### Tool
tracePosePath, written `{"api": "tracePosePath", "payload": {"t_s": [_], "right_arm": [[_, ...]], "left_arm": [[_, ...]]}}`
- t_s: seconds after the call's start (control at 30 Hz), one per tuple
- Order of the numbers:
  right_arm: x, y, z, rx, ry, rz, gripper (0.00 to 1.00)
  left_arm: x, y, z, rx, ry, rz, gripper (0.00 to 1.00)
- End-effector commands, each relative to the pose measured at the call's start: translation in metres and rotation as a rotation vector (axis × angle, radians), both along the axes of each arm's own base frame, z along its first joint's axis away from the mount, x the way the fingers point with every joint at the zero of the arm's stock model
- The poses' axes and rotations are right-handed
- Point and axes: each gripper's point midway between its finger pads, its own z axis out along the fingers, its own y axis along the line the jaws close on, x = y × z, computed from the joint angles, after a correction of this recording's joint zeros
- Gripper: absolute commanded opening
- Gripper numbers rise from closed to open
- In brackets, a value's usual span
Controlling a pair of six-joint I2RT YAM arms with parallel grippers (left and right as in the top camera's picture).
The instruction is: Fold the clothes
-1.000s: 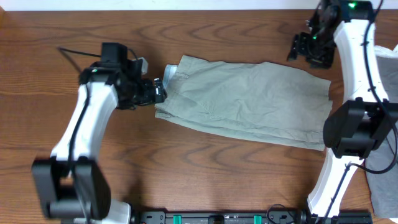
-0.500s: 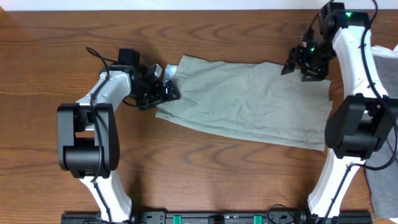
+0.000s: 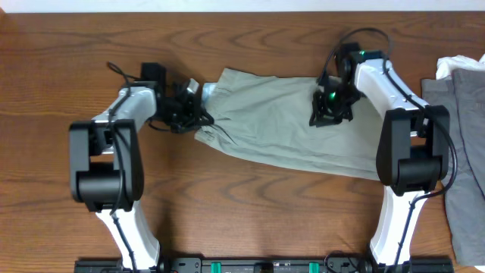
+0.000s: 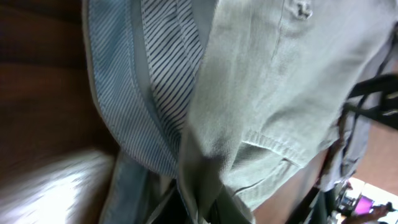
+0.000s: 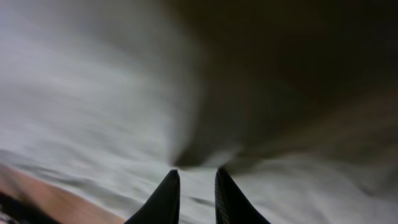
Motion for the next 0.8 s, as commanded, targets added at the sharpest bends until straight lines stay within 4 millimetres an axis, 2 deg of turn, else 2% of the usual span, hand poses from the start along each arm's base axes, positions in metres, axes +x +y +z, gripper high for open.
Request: {"api": "tracePosePath", "payload": {"t_s": [0.0, 0.07, 0.17, 0.3, 0.4, 0.47, 0.6, 0.77], "right_arm": [[-0.009, 0.011, -0.004, 0.014, -0.003, 0.003, 0.15], [-0.012, 0.025, -0.007, 0.050, -0.015, 0.035, 0.14], [-0.012, 0.050, -0.003, 0.131, -0.046, 0.089, 0.14], [-0.010, 0.089, 0.007, 0.252, -0.091, 0.144, 0.16], [-0.011, 0.114, 0.015, 0.325, -0.122, 0.186, 0.16], [-0.011, 0.122, 0.018, 0.344, -0.144, 0.219, 0.16], [0.003, 0.114, 0.027, 0.336, -0.182, 0.201, 0.13], [0.032, 0.073, 0.052, 0.319, -0.223, 0.099, 0.12]], "left_arm": [[0.012, 0.030, 0.051, -0.012, -0.119, 0.080, 0.06], [0.016, 0.046, 0.080, -0.002, -0.199, 0.118, 0.06], [0.015, 0.058, 0.123, 0.013, -0.314, 0.146, 0.06], [0.002, 0.049, 0.177, 0.024, -0.455, 0.128, 0.06], [-0.010, 0.030, 0.202, 0.023, -0.527, 0.081, 0.06], [-0.017, 0.017, 0.207, 0.055, -0.547, 0.051, 0.06], [-0.028, -0.009, 0.194, 0.140, -0.522, -0.018, 0.06], [-0.037, -0.049, 0.179, 0.184, -0.516, -0.127, 0.06]]}}
